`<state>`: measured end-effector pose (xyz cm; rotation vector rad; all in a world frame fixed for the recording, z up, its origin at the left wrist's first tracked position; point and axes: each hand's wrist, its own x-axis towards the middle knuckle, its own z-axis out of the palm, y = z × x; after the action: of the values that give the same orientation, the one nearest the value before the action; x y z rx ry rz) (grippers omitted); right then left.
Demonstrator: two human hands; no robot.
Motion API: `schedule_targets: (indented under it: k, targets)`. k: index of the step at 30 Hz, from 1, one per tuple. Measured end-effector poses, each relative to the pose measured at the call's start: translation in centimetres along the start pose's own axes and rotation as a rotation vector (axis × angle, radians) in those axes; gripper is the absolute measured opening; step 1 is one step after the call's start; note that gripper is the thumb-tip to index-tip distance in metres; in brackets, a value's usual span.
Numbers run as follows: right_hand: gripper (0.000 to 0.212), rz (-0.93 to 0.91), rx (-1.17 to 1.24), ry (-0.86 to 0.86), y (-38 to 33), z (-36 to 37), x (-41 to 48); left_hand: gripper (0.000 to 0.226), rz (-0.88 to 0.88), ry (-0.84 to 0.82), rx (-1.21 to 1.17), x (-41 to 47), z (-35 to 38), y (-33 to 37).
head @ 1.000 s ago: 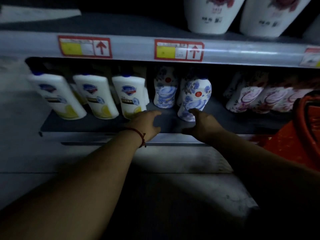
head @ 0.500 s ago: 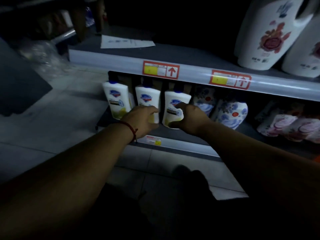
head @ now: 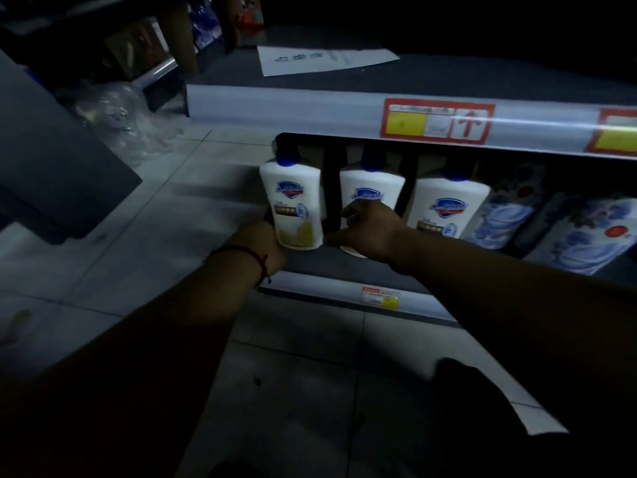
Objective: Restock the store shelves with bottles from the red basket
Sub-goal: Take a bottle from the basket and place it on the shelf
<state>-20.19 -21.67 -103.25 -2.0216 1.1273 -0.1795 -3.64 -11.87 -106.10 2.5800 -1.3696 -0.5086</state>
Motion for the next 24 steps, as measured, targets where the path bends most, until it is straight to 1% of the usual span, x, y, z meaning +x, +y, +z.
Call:
schedule_targets:
  k: [3,4,5,8,10,12,13,15,18,21,24]
  targets:
    - [0.048,0.039,-0.047,-0.013,-0.4,1.0,1.6,0.038,-0.079,-0.05,-0.034,1.9,1.3,-2.9]
    - [0.046,0.056,-0.054,-0.018,-0.7,1.4,2.3,0.038,-0.093,-0.017,-0.087,2.8,1.3,-3.7]
    - [0.043,0.075,-0.04,-0.011,-1.0,1.7,2.9,0.04,-0.104,0.02,-0.188,3.7,1.3,-4.2]
    - [0.032,0.134,0.107,0.021,-1.8,3.3,5.1,0.049,-0.096,0.114,-0.564,5.9,1.5,-4.9]
    - [0.025,0.167,0.156,-0.017,-2.0,4.9,6.2,0.054,-0.08,0.106,-0.782,6.8,2.4,-5.2]
    - [0.026,0.211,0.272,-0.05,-1.1,6.5,7.0,0.056,-0.089,0.07,-0.933,7.2,3.7,-5.5]
    - [0.03,0.238,0.339,-0.039,-0.6,7.1,7.3,0.055,-0.083,0.054,-0.977,7.2,4.6,-5.8]
    - [0.034,0.253,0.41,-0.011,0.5,8.2,7.7,0.051,-0.049,0.025,-1.004,6.9,6.2,-6.5]
    - [0.039,0.255,0.388,0.019,1.6,9.5,7.6,0.063,-0.01,0.011,-1.047,6.8,7.9,-7.9]
    - [0.042,0.217,0.353,0.024,2.0,10.5,7.0,0.053,-0.016,0.016,-1.052,7.4,8.7,-8.2]
    - [0.047,0.205,0.413,0.011,2.8,11.1,7.0,0.052,0.025,0.022,-1.035,7.5,8.6,-6.8]
